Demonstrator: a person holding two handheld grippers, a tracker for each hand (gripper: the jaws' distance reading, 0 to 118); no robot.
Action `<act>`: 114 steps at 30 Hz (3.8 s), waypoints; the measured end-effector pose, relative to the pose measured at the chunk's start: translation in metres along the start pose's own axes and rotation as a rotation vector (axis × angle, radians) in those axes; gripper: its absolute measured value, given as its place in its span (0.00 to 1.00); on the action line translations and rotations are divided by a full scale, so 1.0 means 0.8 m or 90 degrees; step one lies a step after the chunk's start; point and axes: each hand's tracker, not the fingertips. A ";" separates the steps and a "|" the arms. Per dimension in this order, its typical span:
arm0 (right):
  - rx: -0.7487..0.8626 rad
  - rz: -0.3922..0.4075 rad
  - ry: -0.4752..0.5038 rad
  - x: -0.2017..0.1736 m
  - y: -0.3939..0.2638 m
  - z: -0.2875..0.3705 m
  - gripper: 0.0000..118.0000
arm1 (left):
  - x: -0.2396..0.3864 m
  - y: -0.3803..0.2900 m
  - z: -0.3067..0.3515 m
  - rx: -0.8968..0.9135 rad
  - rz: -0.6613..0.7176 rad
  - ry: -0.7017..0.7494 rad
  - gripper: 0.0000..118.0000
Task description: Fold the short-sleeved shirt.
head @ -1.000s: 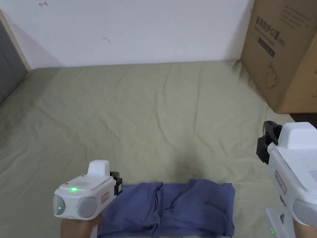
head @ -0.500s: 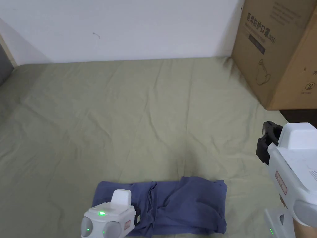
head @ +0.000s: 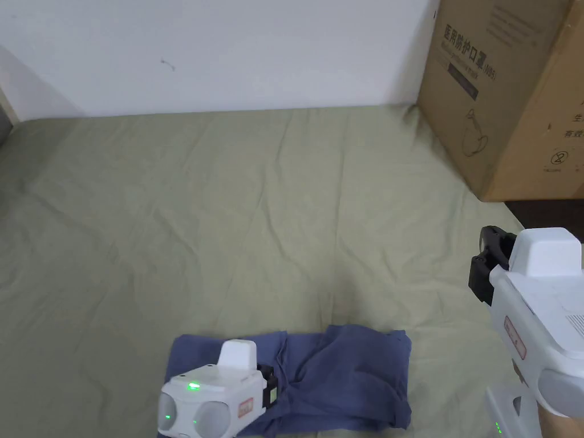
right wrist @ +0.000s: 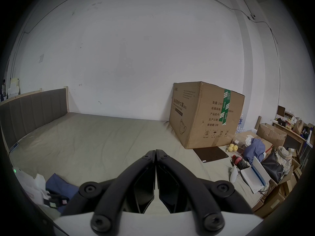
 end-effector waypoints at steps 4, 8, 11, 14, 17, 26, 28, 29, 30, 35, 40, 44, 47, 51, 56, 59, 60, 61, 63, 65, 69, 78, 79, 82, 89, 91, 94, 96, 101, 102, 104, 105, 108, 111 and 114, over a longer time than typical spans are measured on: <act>0.002 -0.006 0.004 -0.007 0.002 -0.004 0.00 | -0.033 0.030 0.054 0.004 0.076 -0.076 0.00; 0.000 -0.008 0.015 -0.019 0.001 -0.008 0.00 | -0.087 0.044 0.085 0.030 0.139 -0.096 0.00; -0.002 -0.015 0.025 -0.027 0.001 -0.010 0.00 | -0.135 0.044 0.094 0.040 0.178 -0.093 0.07; -0.004 -0.012 0.033 -0.036 0.001 -0.013 0.00 | -0.181 0.040 0.094 0.029 0.221 -0.106 0.50; -0.006 -0.007 0.042 -0.044 0.002 -0.015 0.00 | -0.218 0.032 0.077 -0.031 0.260 -0.112 0.69; -0.027 -0.001 0.049 -0.056 -0.003 -0.029 0.00 | -0.238 0.005 0.023 -0.118 0.228 -0.123 0.81; -0.031 0.003 0.052 -0.059 -0.005 -0.031 0.00 | -0.245 0.000 0.011 -0.125 0.256 -0.131 0.74; -0.033 0.006 0.054 -0.059 -0.005 -0.032 0.00 | -0.248 -0.002 0.005 -0.132 0.270 -0.142 0.67; -0.034 0.008 0.054 -0.059 -0.006 -0.032 0.00 | -0.252 -0.005 0.001 -0.130 0.283 -0.151 0.58; -0.042 0.009 0.052 -0.058 -0.009 -0.035 0.00 | -0.261 -0.013 -0.009 -0.129 0.283 -0.143 0.19; -0.043 0.010 0.049 -0.054 -0.008 -0.035 0.00 | -0.242 -0.011 0.004 -0.101 0.223 -0.106 0.09; -0.035 0.012 0.050 -0.053 -0.002 -0.033 0.00 | -0.218 0.001 0.027 -0.095 0.176 -0.051 0.08; -0.026 0.010 0.052 -0.053 0.002 -0.031 0.00 | -0.216 0.010 0.051 -0.086 0.185 -0.050 0.08; -0.016 0.005 0.060 -0.053 0.006 -0.029 0.00 | -0.231 0.019 0.092 -0.067 0.167 0.005 0.08; -0.007 0.004 0.073 -0.053 0.009 -0.026 0.00 | -0.241 0.034 0.149 -0.043 0.164 0.076 0.08; -0.004 0.001 0.078 -0.052 0.010 -0.026 0.00 | -0.213 0.050 0.165 -0.039 0.126 0.104 0.08; -0.004 -0.001 0.079 -0.051 0.010 -0.026 0.00 | -0.200 0.055 0.168 -0.033 0.109 0.100 0.08; -0.003 -0.004 0.079 -0.049 0.010 -0.026 0.00 | -0.185 0.061 0.167 -0.036 0.117 0.098 0.08; -0.001 -0.009 0.078 -0.046 0.010 -0.024 0.00 | -0.161 0.077 0.161 -0.045 0.117 0.089 0.08; 0.000 -0.011 0.075 -0.043 0.009 -0.023 0.00 | -0.127 0.087 0.153 -0.049 0.102 0.075 0.08; 0.002 -0.017 0.067 -0.032 0.008 -0.019 0.00 | -0.064 0.106 0.115 -0.075 0.071 -0.004 0.08; -0.009 -0.021 0.040 -0.005 -0.003 -0.008 0.00 | 0.045 0.097 -0.009 -0.190 -0.037 -0.036 0.08; -0.010 -0.023 0.037 -0.003 -0.005 -0.007 0.00 | 0.056 0.089 -0.018 -0.200 -0.037 -0.033 0.08; -0.015 -0.027 0.030 0.004 -0.008 -0.006 0.00 | 0.073 0.072 -0.055 -0.217 -0.027 -0.027 0.08; -0.023 -0.026 0.022 0.011 -0.011 -0.004 0.00 | 0.084 0.050 -0.099 -0.265 -0.059 0.008 0.08; -0.021 -0.025 0.020 0.011 -0.009 -0.003 0.00 | 0.092 0.057 -0.088 -0.265 -0.073 0.018 0.15; -0.019 -0.024 0.020 0.011 -0.007 -0.003 0.00 | 0.094 0.067 -0.066 -0.238 -0.056 -0.021 0.63; -0.018 -0.022 0.021 0.009 -0.004 -0.003 0.00 | 0.095 0.072 -0.047 -0.198 -0.034 -0.050 0.92; -0.011 -0.021 0.028 0.003 0.001 -0.002 0.00 | 0.087 0.093 0.019 -0.015 -0.033 -0.030 0.95; -0.010 -0.020 0.030 0.002 0.002 -0.002 0.00 | 0.082 0.096 0.027 0.009 -0.040 -0.017 0.95; -0.008 -0.018 0.033 -0.001 0.003 -0.001 0.00 | 0.076 0.095 0.055 0.075 -0.047 0.022 0.91; -0.007 -0.020 0.035 -0.001 0.004 -0.001 0.00 | 0.069 0.093 0.060 0.102 -0.052 0.044 0.91; -0.006 -0.021 0.038 -0.005 0.004 0.001 0.00 | 0.042 0.081 0.055 0.149 -0.049 0.075 0.76; -0.007 -0.022 0.040 -0.006 0.003 0.001 0.00 | 0.019 0.065 0.045 0.154 -0.042 0.074 0.43; -0.008 -0.022 0.039 -0.007 0.002 0.002 0.00 | 0.012 0.046 0.032 0.155 -0.052 0.093 0.01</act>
